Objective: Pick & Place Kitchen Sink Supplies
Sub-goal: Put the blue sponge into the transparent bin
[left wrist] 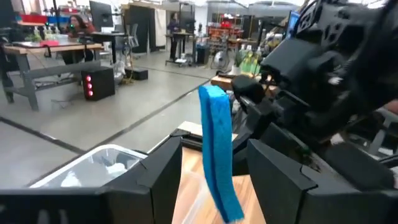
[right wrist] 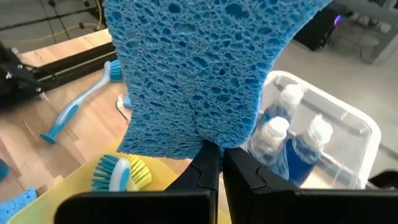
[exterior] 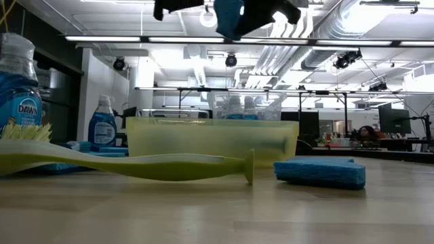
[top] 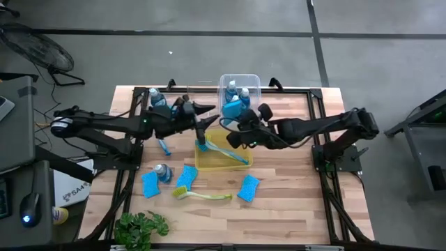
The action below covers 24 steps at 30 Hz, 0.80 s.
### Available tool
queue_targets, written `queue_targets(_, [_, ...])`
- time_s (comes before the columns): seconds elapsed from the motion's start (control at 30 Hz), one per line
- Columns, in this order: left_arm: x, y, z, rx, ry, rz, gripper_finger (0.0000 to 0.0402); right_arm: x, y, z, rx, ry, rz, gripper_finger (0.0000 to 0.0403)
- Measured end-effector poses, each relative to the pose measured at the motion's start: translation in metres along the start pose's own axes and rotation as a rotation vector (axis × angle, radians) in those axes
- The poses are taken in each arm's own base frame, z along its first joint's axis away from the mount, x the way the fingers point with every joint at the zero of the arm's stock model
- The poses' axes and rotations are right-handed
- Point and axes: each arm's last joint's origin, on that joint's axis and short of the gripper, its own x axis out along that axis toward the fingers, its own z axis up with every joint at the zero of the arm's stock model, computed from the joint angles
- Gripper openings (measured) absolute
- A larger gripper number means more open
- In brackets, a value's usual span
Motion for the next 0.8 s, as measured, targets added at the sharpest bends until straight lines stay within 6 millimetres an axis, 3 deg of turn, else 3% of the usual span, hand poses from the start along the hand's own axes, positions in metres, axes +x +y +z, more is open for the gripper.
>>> queue_targets(0.23, [0.012,-0.003,-0.004,-0.001,0.010,0.060,0.0178,0.004,0.007,0.006,-0.057,-0.009,-0.017,0.0000])
queue_targets(0.8, [0.014,-0.004,-0.001,-0.078,-0.027,0.049,0.0177,0.006,0.011,0.011,-0.100,-0.019,0.057,0.0000])
